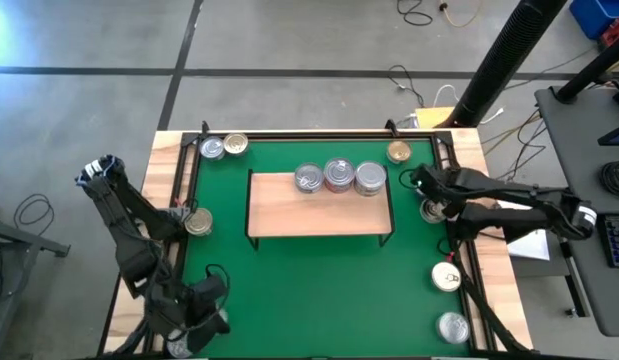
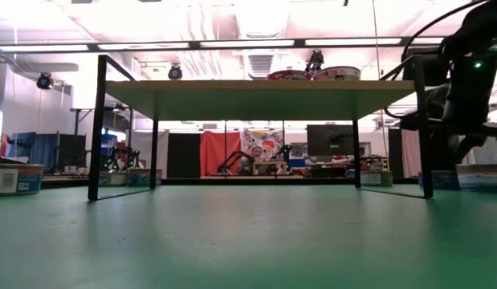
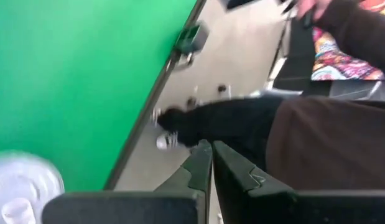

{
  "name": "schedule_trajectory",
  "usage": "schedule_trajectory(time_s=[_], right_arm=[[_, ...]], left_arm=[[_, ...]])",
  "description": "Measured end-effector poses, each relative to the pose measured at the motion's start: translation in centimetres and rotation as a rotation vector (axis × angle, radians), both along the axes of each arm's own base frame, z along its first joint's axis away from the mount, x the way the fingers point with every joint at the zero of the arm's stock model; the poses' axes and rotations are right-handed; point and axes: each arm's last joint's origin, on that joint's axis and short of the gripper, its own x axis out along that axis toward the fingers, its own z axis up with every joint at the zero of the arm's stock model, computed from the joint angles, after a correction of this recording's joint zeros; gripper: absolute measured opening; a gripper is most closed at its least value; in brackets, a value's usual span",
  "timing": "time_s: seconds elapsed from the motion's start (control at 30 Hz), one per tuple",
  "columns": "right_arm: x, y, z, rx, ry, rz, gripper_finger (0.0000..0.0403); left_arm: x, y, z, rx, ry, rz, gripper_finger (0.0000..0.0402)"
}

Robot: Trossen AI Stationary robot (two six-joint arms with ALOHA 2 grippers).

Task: Stack canned seafood by type on shelf
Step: Stack the blue tuna can on top of the blue tuna can on the shelf

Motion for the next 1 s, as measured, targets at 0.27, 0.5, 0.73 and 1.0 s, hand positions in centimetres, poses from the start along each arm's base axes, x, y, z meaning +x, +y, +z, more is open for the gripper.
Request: schedule_trajectory(time_s=[0.27, 0.5, 0.73, 1.0], right_arm=[[1.4, 1.9, -0.3, -0.004, 0.030, 0.165, 0.0013], [2.2, 1.9, 0.8, -0.079, 0.037, 0.168, 0.0013], [1.7, 1.0, 1.1, -0.116, 0.112, 0.104, 0.0013], [0.9, -0.1, -0.3, -0.075, 0.201, 0.147, 0.0013]], left_arm=[[-1.3, 2.7, 2.9, 0.119, -0.240, 0.025, 0.0000], [-2.2, 4.3, 4.4, 0.113, -0.315, 0.054, 0.0000], [-2.4, 4.5, 4.4, 0.137, -0.324, 0.044, 0.0000], [-2.3, 4.4, 4.2, 0.147, -0.308, 0.046, 0.0000]])
